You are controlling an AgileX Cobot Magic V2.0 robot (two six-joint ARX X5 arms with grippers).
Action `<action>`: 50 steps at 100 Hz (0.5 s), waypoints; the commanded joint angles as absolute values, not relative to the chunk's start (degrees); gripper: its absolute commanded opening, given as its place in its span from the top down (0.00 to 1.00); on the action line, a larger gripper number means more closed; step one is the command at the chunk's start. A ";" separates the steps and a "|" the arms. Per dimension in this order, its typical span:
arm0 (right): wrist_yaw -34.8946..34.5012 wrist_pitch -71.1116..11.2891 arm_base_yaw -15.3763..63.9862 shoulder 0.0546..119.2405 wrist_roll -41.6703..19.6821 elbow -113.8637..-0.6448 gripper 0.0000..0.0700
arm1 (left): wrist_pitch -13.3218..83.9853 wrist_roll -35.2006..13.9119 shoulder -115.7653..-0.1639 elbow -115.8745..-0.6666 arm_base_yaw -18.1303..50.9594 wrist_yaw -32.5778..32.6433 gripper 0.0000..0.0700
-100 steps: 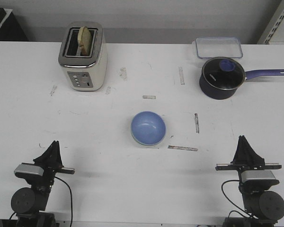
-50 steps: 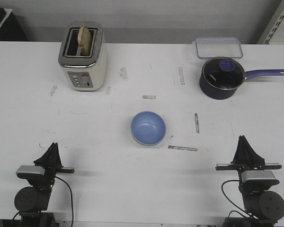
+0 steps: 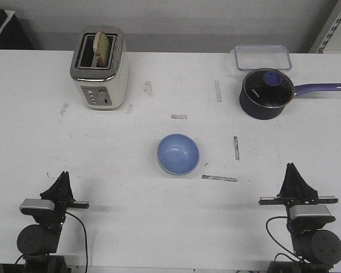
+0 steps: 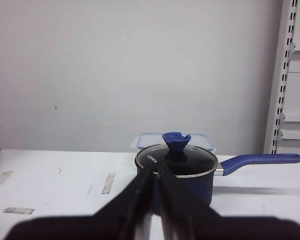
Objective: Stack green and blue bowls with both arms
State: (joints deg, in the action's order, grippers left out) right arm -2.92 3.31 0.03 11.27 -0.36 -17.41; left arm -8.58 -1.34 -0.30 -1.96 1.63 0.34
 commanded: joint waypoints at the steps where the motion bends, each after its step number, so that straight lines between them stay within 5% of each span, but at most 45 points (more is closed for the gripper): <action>1: -2.85 3.99 0.03 11.18 -0.12 -17.56 0.99 | -9.39 -0.67 -0.19 -0.71 1.56 0.54 1.00; 50: -2.85 3.99 0.03 11.18 -0.12 -17.56 0.99 | -9.08 -0.67 -0.19 -0.71 1.56 0.56 1.00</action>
